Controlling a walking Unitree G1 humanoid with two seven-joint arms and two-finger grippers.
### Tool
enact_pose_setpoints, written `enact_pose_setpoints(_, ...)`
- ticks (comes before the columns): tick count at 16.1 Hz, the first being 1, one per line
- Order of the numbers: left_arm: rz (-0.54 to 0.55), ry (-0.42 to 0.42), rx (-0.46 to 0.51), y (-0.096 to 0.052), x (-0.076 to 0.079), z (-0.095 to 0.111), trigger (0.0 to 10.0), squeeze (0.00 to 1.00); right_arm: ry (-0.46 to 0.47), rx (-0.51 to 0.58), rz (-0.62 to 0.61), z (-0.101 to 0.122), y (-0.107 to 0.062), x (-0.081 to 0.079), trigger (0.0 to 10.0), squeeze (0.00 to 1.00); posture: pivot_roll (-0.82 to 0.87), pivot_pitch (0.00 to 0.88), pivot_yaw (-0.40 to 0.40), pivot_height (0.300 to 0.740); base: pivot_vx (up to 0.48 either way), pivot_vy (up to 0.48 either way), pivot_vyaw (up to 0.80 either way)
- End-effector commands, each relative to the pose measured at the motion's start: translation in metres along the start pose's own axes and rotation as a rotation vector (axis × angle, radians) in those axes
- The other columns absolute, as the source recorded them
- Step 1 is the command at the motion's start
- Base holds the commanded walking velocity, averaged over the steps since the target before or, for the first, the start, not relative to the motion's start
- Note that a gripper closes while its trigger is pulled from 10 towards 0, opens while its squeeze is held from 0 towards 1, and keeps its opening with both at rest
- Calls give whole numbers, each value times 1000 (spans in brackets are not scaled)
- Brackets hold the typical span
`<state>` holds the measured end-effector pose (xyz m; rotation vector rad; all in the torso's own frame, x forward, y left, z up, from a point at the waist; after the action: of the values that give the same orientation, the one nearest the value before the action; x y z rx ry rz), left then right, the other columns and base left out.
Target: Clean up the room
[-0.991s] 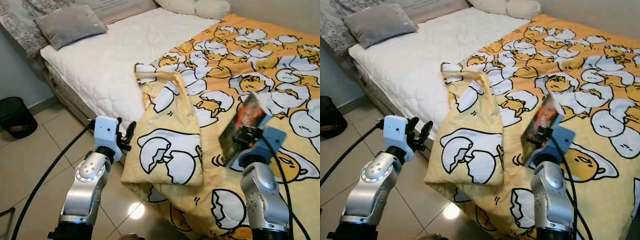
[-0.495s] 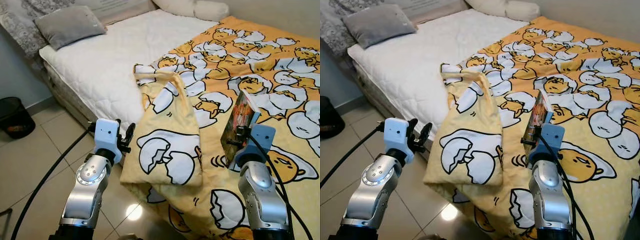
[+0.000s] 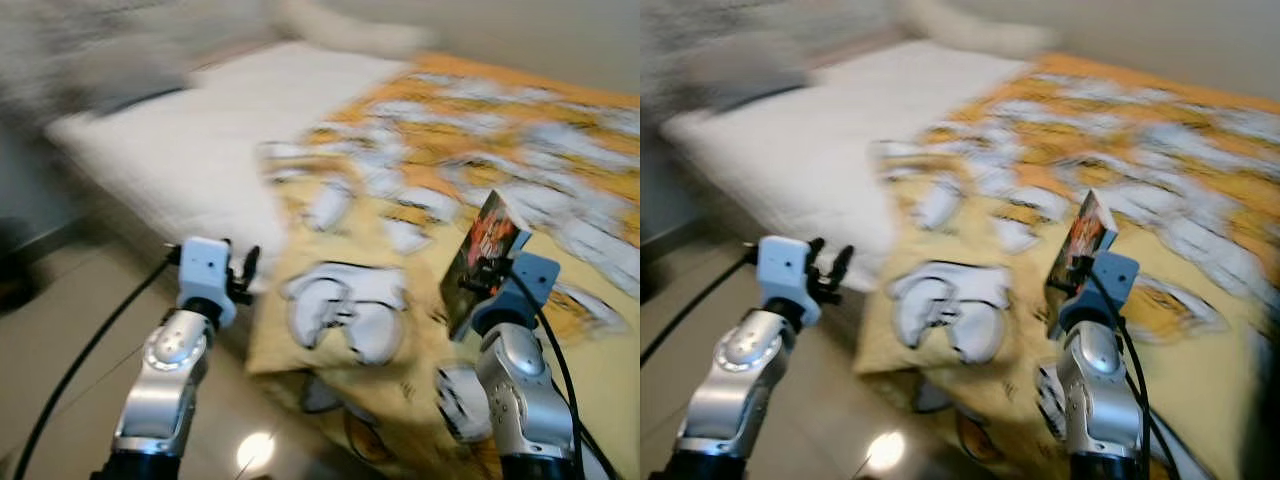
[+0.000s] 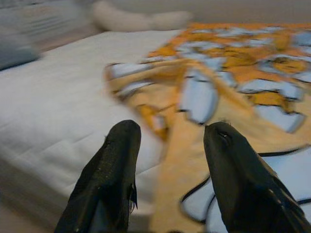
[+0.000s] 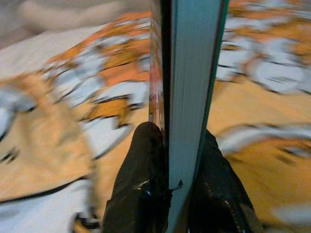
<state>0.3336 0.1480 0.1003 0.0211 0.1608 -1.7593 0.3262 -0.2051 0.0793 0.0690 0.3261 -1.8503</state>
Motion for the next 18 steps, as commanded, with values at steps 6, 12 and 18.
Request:
enact_pose_setpoints(6, -3, 11, 17, 6, 4, 8, 10000, 0, -57, 24, -42, 12, 7, 6, 10000, 0, -15, 0, 18, 740, 0, 348, -800)
enact_pose_setpoints(12, 4, 13, 15, 7, 2, 8, 10000, 0, -37, 35, -35, 15, 7, 5, 10000, 0, -11, 0, 15, 740, 0, 352, -800)
enact_pose_setpoints(18, 32, 9, 7, 3, -2, 5, 10000, 0, -92, -24, -25, 5, 8, 4, 10000, 0, -1, 0, -3, 740, 0, 378, -800)
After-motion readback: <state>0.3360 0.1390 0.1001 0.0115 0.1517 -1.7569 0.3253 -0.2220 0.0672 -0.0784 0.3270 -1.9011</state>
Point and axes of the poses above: a point about 5 cm out from each wrist's last joint towards the gripper, its own y axis pointing out of the wrist towards the gripper, its own z axis along the axis of the wrist's last joint, x = y × z, the point moved 6 cm from there along y, pointing out of the wrist towards the gripper, and after that the axes turned 2 degrees about y, right-handed, at the moved point
